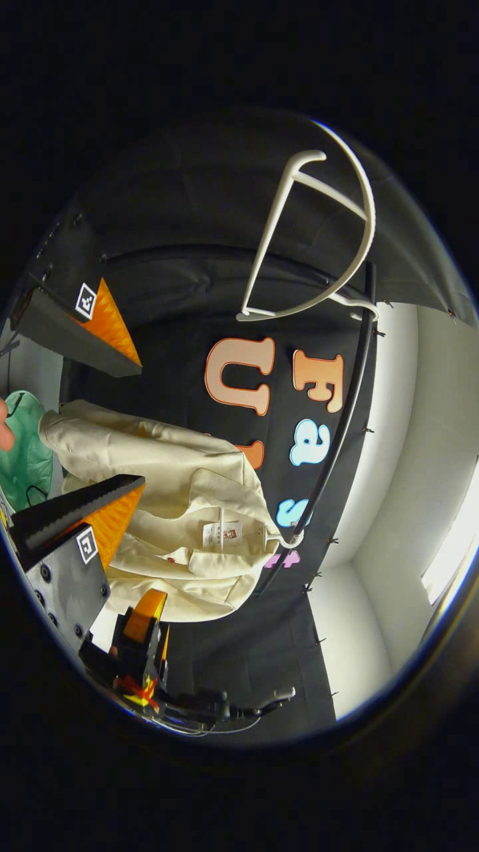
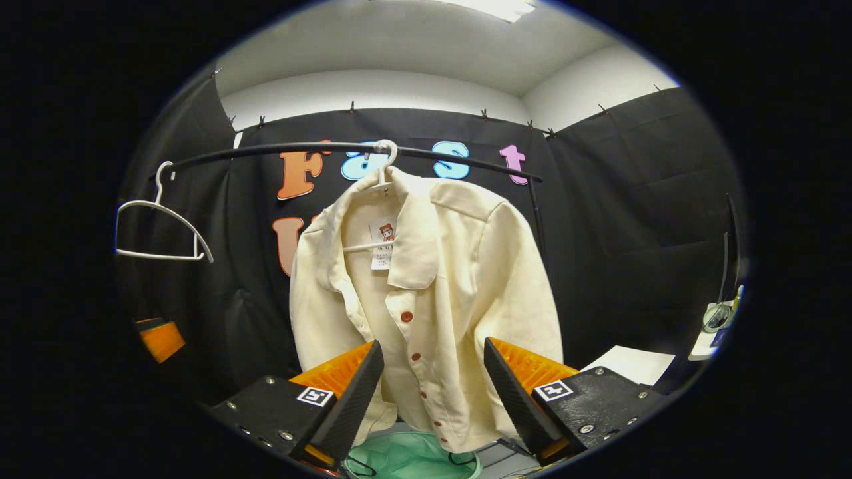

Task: Grasp the clothes on the hanger with both hands and then place them into the laundry hamper below.

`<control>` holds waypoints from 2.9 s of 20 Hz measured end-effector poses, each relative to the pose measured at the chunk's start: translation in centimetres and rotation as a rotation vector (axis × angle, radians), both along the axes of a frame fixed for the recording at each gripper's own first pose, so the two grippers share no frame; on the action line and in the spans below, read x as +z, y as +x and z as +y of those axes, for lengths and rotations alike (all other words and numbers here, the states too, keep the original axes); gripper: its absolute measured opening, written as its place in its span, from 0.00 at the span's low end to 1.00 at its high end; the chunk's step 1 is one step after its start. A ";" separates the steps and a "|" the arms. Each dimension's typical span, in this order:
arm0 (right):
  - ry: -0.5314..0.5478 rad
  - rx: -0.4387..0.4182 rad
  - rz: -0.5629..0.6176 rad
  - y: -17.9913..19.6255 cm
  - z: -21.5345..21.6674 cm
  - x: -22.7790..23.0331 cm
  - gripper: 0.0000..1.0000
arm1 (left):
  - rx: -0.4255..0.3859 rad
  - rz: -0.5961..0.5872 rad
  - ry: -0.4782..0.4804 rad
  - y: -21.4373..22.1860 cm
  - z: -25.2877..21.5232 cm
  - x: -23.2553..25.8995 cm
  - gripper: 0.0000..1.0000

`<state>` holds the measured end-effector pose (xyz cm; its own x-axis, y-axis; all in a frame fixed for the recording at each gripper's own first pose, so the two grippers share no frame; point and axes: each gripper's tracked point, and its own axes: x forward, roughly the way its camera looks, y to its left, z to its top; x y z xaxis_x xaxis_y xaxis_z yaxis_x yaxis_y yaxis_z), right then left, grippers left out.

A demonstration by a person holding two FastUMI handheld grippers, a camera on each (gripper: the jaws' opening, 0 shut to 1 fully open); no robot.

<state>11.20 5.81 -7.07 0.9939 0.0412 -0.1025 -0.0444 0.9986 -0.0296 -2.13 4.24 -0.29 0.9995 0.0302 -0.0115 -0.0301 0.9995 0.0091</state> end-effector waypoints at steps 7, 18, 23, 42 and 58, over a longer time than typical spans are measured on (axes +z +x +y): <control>-0.048 -0.140 0.027 7.6 1.6 -3.6 0.94 | 0.004 0.029 -0.007 -1.5 2.9 -0.9 0.96; -0.078 -0.302 0.018 11.3 -6.6 -4.5 0.87 | 0.045 0.019 -0.026 0.1 2.0 -2.2 0.96; -0.242 -0.199 -0.073 11.6 -11.4 0.9 0.36 | -0.047 0.030 -0.091 4.9 -6.3 -3.8 0.97; -0.063 0.155 -0.077 5.7 -10.7 5.3 0.01 | 0.123 -0.034 0.079 25.6 -14.2 -9.9 1.00; -0.137 -0.027 -0.183 3.4 -11.1 8.2 0.02 | 0.307 -0.128 0.526 21.9 -2.4 -1.1 0.10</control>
<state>14.56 -5.32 1.16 0.9970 0.0128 0.0769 0.0005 0.9854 -0.1701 19.73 1.82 -1.38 0.9368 0.2852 0.2027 -0.3488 0.8076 0.4756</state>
